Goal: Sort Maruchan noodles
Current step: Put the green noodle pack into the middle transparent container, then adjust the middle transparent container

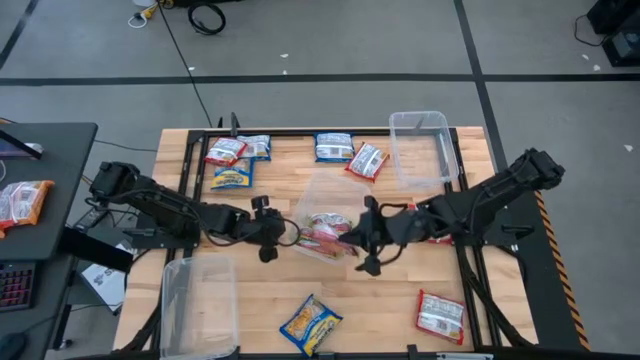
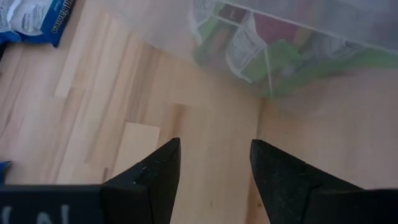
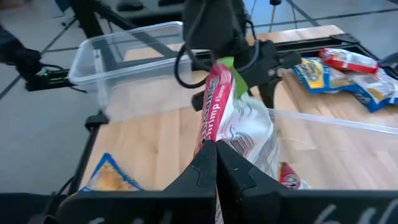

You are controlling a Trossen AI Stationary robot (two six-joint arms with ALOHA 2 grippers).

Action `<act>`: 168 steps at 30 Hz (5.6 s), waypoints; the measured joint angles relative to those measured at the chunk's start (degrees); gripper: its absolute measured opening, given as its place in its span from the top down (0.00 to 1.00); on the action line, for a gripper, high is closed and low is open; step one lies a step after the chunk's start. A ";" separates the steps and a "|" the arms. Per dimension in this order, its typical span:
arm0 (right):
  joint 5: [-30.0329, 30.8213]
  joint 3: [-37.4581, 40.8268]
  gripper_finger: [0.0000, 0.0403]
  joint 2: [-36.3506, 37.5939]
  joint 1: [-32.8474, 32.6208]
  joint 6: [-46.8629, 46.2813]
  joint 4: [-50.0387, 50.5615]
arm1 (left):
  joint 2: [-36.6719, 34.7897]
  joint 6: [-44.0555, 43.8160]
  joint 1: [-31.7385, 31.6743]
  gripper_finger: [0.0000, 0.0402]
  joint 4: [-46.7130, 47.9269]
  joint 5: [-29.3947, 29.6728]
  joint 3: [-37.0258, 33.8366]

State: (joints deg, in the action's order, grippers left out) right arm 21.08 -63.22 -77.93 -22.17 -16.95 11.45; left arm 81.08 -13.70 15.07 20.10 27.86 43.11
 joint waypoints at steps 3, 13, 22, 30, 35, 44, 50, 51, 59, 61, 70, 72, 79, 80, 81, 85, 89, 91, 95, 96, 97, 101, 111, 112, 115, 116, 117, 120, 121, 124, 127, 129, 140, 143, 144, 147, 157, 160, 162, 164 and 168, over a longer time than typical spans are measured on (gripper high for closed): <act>0.02 0.00 1.00 0.00 1.01 1.72 -0.54 | 0.00 0.03 0.00 0.51 0.07 0.01 0.00; -8.10 0.02 1.00 0.03 -3.36 10.90 -1.15 | -3.44 -2.71 2.06 0.51 7.32 6.22 -0.03; -12.01 8.28 0.99 -0.59 -18.06 12.67 0.51 | -6.14 -12.25 7.45 0.51 15.38 8.33 -0.04; -7.38 20.42 0.99 -0.68 -19.77 5.80 1.48 | -6.14 -12.67 6.86 0.51 12.60 8.37 -0.04; -4.59 19.46 0.99 -0.70 -19.61 3.86 1.00 | -6.14 -12.71 6.93 0.51 12.59 7.99 -0.04; -8.90 12.23 0.99 -11.18 -20.14 7.86 -3.46 | -6.16 -12.63 6.86 0.51 12.98 8.17 -0.04; -7.03 3.99 0.96 -22.50 -21.50 7.10 5.65 | -6.19 -12.62 6.86 0.51 13.72 8.17 0.00; -5.49 1.71 0.95 -23.95 -21.93 7.25 8.40 | -6.19 -12.62 6.86 0.51 13.86 8.17 0.00; -2.46 -12.58 0.81 -34.16 -26.02 12.96 25.88 | -6.19 -12.69 6.84 0.51 13.48 8.42 0.00; -1.19 -13.86 0.75 -35.94 -27.31 13.11 27.55 | -6.19 -12.69 6.84 0.51 12.81 8.46 0.04; 11.36 -14.80 0.45 -38.25 -31.78 13.77 27.09 | -6.19 -13.07 6.86 0.51 12.58 8.46 0.04; 13.20 -14.78 0.41 -38.83 -31.94 14.04 26.71 | -6.19 -13.15 6.86 0.51 12.46 8.48 0.04; 18.92 -14.01 0.40 -44.24 -31.39 17.40 21.95 | -6.19 -14.18 6.86 0.51 12.31 8.48 0.04; 20.76 -14.01 0.41 -44.56 -31.39 16.87 21.95 | -6.19 -14.18 6.86 0.51 12.47 8.48 0.04; 22.04 -13.97 0.42 -44.68 -31.25 16.67 22.09 | -6.19 -14.18 6.84 0.51 12.52 8.48 0.04; 23.25 -13.74 0.50 -44.76 -29.44 14.35 23.24 | -6.19 -14.18 6.86 0.51 12.55 8.49 0.04; 23.92 -12.92 0.68 -44.52 -28.07 9.86 22.92 | -6.19 -14.17 6.86 0.51 12.42 8.57 0.04; 23.64 -12.88 0.80 -44.48 -27.63 8.59 23.05 | -6.19 -14.15 6.87 0.51 12.42 8.57 0.04; 20.34 -12.62 0.96 -41.95 -26.53 7.40 25.37 | -6.93 -13.70 7.33 0.51 13.29 8.58 0.02; 19.07 -12.58 0.96 -40.59 -26.13 6.41 26.48 | -7.35 -13.36 7.40 0.51 13.21 8.57 0.02; 18.03 -12.57 0.96 -38.99 -25.72 5.63 27.20 | -7.87 -12.82 7.41 0.51 13.15 8.57 0.02; 12.39 -12.58 0.97 -30.79 -23.73 4.85 27.49 | -10.08 -10.99 7.41 0.51 13.04 8.64 0.02; 7.56 -12.63 0.97 -10.87 -16.36 2.58 17.49 | -10.97 -9.24 7.15 0.51 11.50 10.95 0.00; 7.60 -12.68 0.97 -9.41 -15.47 3.29 16.80 | -10.97 -8.75 7.15 0.51 10.94 11.11 0.00; 8.24 -12.72 0.98 -5.81 -12.03 4.52 16.43 | -10.97 -7.65 7.13 0.51 9.41 11.16 0.00; 8.53 -12.72 0.98 -5.00 -10.78 5.07 16.49 | -10.97 -7.11 7.10 0.51 8.75 11.15 0.00; 8.85 -12.72 0.98 -4.31 -9.38 5.72 16.51 | -10.97 -6.61 7.10 0.51 8.00 11.16 0.00; 9.37 -12.72 0.98 -3.21 -4.26 6.51 16.51 | -10.97 -4.74 7.13 0.51 5.58 11.14 0.00; 9.34 -12.72 0.98 -3.20 -2.31 6.51 16.55 | -10.97 -3.88 7.12 0.51 4.90 11.15 0.00; 7.98 -12.72 0.98 -4.05 3.42 6.60 17.54 | -10.97 -2.41 7.13 0.51 3.61 11.14 0.00; 4.08 -12.74 0.98 -5.57 9.36 5.26 19.66 | -10.97 -2.15 7.13 0.51 3.76 11.13 0.00; 0.35 -12.74 0.98 -6.70 12.77 3.74 21.69 | -10.97 -2.15 7.13 0.51 3.80 11.13 0.00; -10.85 -12.74 0.98 -15.21 24.67 4.80 25.90 | -10.97 -2.09 7.37 0.51 4.54 11.12 -0.02; -11.34 -12.74 0.98 -17.94 26.55 5.05 25.93 | -10.97 -2.18 7.37 0.51 4.72 11.05 -0.02; -11.34 -12.74 0.97 -18.80 27.05 5.19 25.91 | -10.95 -2.29 7.37 0.51 4.76 10.98 -0.02; -11.52 -12.74 0.94 -21.29 28.10 6.37 25.93 | -10.97 -2.40 7.37 0.51 4.74 10.97 -0.02; -11.91 -12.76 0.84 -24.06 27.51 7.71 25.69 | -10.95 -0.78 6.69 0.51 3.06 11.67 -0.02; -11.91 -12.74 0.80 -22.39 26.67 7.94 26.11 | -10.95 0.86 5.81 0.51 3.15 13.45 -0.02; -12.02 -12.74 0.78 -20.42 25.94 8.52 27.14 | -10.95 2.18 4.78 0.51 3.12 13.59 -0.02; -11.95 -12.74 0.78 -17.90 24.91 9.02 28.52 | -10.95 2.91 3.47 0.51 2.98 13.66 -0.02; -9.70 -12.75 0.78 -11.90 22.34 8.99 32.49 | -10.95 5.08 0.40 0.51 2.72 12.63 -0.02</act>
State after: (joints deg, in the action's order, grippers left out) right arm 11.38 -75.97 -89.83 0.17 -7.95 43.94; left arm 70.13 -8.63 15.47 22.82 40.49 43.09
